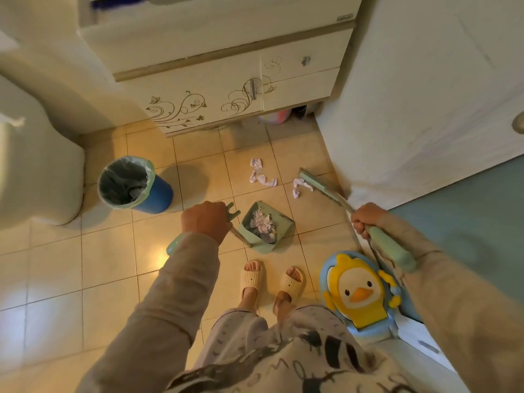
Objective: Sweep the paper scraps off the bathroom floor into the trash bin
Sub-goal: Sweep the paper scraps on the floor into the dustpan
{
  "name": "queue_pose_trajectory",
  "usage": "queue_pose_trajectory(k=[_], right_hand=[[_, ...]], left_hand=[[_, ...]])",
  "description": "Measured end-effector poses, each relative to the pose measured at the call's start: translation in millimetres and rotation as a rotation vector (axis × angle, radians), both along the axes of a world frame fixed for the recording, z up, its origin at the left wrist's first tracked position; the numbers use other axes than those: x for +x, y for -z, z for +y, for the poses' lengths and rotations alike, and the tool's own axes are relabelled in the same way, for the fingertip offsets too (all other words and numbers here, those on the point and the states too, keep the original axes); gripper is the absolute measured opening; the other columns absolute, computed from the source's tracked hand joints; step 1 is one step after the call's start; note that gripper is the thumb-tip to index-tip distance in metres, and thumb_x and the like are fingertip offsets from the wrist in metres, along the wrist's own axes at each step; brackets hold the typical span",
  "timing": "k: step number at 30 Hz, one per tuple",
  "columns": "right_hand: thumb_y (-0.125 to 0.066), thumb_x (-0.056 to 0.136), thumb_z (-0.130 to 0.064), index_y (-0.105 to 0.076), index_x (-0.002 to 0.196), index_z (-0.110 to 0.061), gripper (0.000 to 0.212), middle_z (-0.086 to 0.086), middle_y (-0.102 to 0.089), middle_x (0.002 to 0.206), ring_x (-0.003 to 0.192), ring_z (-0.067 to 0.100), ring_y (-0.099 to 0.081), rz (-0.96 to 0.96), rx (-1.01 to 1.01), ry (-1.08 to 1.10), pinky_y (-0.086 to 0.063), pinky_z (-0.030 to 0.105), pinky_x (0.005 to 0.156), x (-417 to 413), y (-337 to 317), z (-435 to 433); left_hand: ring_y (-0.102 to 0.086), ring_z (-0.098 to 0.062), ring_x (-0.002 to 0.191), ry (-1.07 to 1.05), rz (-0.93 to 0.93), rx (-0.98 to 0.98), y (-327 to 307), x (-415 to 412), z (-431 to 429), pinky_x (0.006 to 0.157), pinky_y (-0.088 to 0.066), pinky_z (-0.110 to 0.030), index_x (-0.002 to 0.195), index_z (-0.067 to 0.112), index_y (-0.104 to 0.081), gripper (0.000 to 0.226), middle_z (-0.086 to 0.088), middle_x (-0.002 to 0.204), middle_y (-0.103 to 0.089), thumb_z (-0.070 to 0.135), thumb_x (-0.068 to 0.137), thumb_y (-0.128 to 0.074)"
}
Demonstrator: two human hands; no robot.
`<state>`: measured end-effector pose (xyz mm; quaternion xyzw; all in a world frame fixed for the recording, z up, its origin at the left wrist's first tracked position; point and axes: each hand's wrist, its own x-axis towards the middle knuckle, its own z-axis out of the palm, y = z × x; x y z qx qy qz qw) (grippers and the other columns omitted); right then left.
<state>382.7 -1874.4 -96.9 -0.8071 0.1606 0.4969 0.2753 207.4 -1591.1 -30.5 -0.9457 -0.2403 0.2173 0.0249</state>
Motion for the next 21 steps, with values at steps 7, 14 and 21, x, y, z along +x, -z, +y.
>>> queue_pose_trajectory(k=[7, 14, 21], right_hand=[[-0.041, 0.082, 0.002, -0.039, 0.052, -0.006, 0.031, 0.010, -0.044, 0.043, 0.048, 0.021, -0.037, 0.049, -0.119, -0.307, -0.036, 0.028, 0.050, -14.8, 11.7, 10.1], [-0.036, 0.092, 0.006, -0.041, 0.085, -0.004, 0.013, 0.006, -0.033, 0.051, 0.023, 0.005, -0.032, 0.239, 0.105, -0.063, -0.030, 0.010, 0.031, -22.7, -18.8, -40.7], [-0.036, 0.092, 0.007, -0.039, 0.075, -0.008, 0.023, 0.005, -0.037, 0.044, 0.022, 0.005, -0.032, 0.212, 0.123, -0.025, -0.029, 0.010, 0.031, -36.0, -32.3, -25.4]], left_hand=[[-0.064, -0.022, 0.082, -0.034, 0.015, -0.020, 2.7, 3.5, 6.0, 0.066, -0.043, -0.030, 0.102, 0.020, -0.065, 0.024, -0.001, 0.088, -0.067, 0.039, 0.089, -0.058], [-0.066, -0.022, 0.084, -0.024, 0.009, -0.024, 2.1, 8.8, 13.0, 0.072, -0.049, -0.031, 0.105, 0.019, -0.064, 0.026, -0.001, 0.091, -0.068, 0.039, 0.089, -0.060], [-0.067, -0.022, 0.088, -0.015, 0.010, -0.038, -0.4, 11.6, 17.5, 0.077, -0.051, -0.032, 0.107, 0.017, -0.064, 0.027, -0.003, 0.096, -0.069, 0.037, 0.090, -0.060]])
